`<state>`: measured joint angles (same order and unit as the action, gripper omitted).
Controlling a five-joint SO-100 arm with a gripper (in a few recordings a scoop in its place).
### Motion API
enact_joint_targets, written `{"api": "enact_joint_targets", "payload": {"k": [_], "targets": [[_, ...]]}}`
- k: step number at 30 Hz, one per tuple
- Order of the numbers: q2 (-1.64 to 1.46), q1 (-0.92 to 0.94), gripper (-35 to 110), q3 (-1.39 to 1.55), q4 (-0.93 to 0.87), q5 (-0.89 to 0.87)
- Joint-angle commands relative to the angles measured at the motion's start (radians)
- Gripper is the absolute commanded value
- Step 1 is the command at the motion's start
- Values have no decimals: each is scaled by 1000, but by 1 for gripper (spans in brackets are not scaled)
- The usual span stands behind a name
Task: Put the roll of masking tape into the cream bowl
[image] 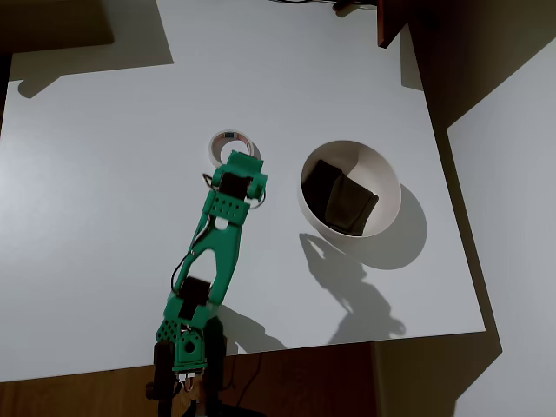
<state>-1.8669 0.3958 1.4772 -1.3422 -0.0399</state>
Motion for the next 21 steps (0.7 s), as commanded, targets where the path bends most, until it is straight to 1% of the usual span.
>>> {"api": "enact_joint_targets", "payload": {"k": [1,9,14,21], "targets": [[164,-35,-8,-302,-95,-15],[489,-64,-8,-669,-215,-29],[643,-28,-8,-759,-213,-38],[769,-46,-8,-891,-244,-43]]}}
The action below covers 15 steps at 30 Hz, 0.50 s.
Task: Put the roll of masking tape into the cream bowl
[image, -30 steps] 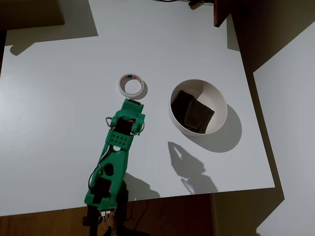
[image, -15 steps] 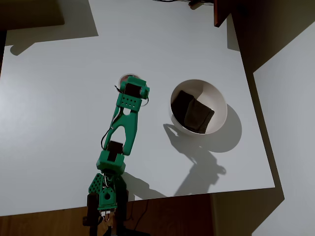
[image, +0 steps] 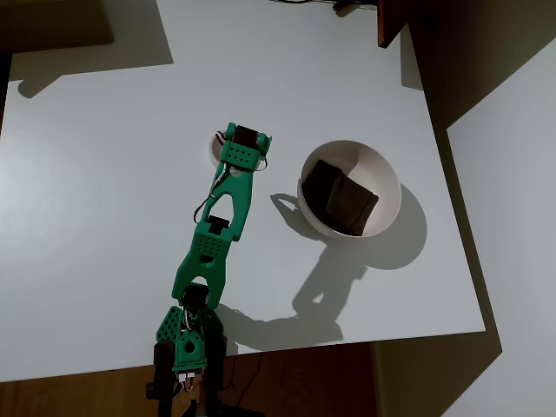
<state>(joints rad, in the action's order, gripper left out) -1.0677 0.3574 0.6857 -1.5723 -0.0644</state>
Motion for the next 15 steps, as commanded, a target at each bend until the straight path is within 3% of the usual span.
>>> {"api": "enact_joint_targets", "payload": {"k": [1,6,15], "targets": [[-29,-15,-8,-103,-12,-18],[-25,-69,12,-110,-25,-61],[74,-110,17,-112,-29,-100]]}}
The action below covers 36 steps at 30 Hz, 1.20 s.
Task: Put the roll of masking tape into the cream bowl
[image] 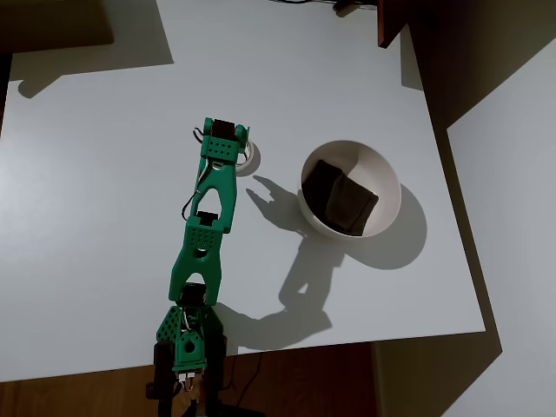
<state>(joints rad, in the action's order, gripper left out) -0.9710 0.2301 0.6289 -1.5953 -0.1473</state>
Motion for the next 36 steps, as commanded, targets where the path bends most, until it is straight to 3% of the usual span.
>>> {"api": "enact_joint_targets", "payload": {"k": [1,16,36], "targets": [[-11,18,17,-55,-6,-17],[89,104,16,-55,6,0],[104,38,18,-63,32,-15]]}}
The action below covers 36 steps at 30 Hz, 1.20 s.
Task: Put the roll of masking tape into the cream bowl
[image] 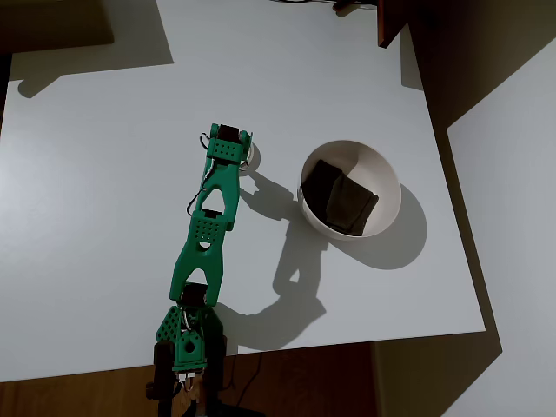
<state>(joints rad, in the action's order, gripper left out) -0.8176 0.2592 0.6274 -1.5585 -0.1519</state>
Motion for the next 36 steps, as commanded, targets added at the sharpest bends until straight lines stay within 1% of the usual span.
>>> {"api": "enact_joint_targets", "payload": {"k": [1,22,29,31,33,36], "targets": [[-41,11,18,-61,-2,-8],[84,-25,16,-61,17,-35],[80,-35,6,-61,26,-38],[80,-35,1,-61,28,-44],[83,-35,-8,-61,32,-51],[89,-34,-8,-61,34,-55]]}}
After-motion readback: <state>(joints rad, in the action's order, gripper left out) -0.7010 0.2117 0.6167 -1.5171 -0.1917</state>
